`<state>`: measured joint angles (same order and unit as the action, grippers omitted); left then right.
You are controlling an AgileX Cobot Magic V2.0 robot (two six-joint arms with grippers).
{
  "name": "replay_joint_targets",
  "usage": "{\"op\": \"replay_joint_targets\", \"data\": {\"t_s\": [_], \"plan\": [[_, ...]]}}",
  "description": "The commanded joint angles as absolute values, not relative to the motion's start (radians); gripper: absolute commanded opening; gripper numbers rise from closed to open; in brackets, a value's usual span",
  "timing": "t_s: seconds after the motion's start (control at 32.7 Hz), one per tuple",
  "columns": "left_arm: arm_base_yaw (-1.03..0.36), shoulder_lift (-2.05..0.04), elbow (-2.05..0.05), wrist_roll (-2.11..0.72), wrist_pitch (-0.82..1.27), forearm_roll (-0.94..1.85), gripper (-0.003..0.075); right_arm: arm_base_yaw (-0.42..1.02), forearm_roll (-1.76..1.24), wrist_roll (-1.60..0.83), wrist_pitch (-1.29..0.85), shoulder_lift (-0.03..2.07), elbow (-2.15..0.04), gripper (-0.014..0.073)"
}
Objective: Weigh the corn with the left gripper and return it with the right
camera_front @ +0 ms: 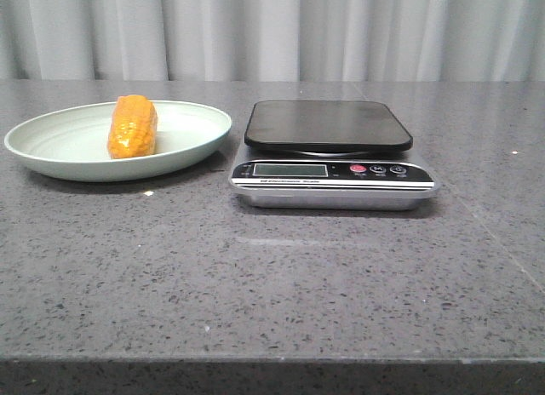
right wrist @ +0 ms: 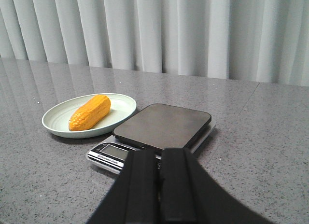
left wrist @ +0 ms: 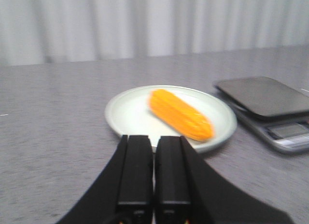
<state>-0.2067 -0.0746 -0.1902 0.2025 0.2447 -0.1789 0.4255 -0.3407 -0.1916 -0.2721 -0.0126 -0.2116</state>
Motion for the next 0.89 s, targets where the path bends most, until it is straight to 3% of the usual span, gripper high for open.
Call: {"op": "replay_joint_targets", "data": {"t_s": [0.0,0.21,0.7,0.86], "plan": [[-0.1,-0.088,-0.16,0.204,0.019,-0.164,0.0134,0.424,-0.337,-0.202,-0.192,-0.025,-0.237,0.0162],[0.039,-0.032,-0.035,0.204,-0.182,-0.165,0.0134,0.424,-0.337,-0.202,-0.192,-0.025,-0.237,0.0162],[0.068,0.026,0.01,0.203,-0.124,-0.13,0.0134,0.424,-0.337,-0.202,-0.192,-0.025,-0.237,0.0162],[0.068,0.026,0.01,0.089,-0.119,-0.04,0.0134,0.424,-0.337,-0.202,-0.192,-0.025,-0.237,0.0162]]}}
